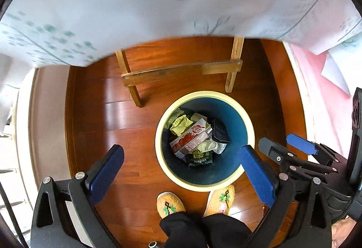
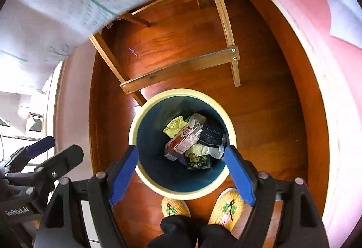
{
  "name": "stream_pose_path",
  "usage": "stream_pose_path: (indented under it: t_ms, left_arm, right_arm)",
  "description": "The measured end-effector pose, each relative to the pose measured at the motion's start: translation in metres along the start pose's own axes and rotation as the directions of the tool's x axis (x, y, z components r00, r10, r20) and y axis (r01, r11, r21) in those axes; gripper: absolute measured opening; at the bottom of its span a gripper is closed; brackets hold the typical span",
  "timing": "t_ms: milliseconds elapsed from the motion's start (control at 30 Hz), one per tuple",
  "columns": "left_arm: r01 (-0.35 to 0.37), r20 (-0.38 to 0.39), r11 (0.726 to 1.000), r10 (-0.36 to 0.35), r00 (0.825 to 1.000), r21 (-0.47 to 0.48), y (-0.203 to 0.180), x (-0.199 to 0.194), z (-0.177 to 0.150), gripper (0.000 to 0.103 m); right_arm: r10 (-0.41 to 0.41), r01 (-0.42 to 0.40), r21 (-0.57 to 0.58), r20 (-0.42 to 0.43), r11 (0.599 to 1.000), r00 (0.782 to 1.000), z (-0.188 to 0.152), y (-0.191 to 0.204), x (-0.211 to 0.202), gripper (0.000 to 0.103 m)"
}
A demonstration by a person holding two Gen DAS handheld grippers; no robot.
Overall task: Collect trash
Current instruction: 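Raise both tools back up toward the table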
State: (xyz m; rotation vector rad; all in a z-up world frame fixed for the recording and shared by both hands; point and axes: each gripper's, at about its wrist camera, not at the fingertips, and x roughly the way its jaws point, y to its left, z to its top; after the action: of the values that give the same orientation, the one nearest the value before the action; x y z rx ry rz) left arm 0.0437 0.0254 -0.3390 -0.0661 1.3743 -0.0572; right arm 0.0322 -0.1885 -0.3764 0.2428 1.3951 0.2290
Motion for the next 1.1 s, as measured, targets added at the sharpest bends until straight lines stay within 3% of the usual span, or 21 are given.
stream_pose_path:
  t_ms: [267,667,1100]
  left_arm:
    - [-0.014,0.035,1.0,0.014,0.999,-0.028,-0.001,-0.093,0.008,0.101]
    - [-0.039,0.167,0.999,0.044,0.985,-0.035,-0.014,-0.255,0.02,0.101]
    - [-0.091,0.292,0.995,0.097,0.952,-0.033,-0.033,-0.353,0.026,0.101]
  right_arm:
    - [0.021,-0.021,-0.013,0.008,1.0,1.0,0.007,0.026,-0.078,0.079]
    - [0.089,-0.079,-0.119,0.082,0.99,0.993,0.024,0.073,-0.225,0.079]
    - [0.143,-0.088,-0.266,0.196,0.96,0.97,0.037,0.098,-0.323,0.079]
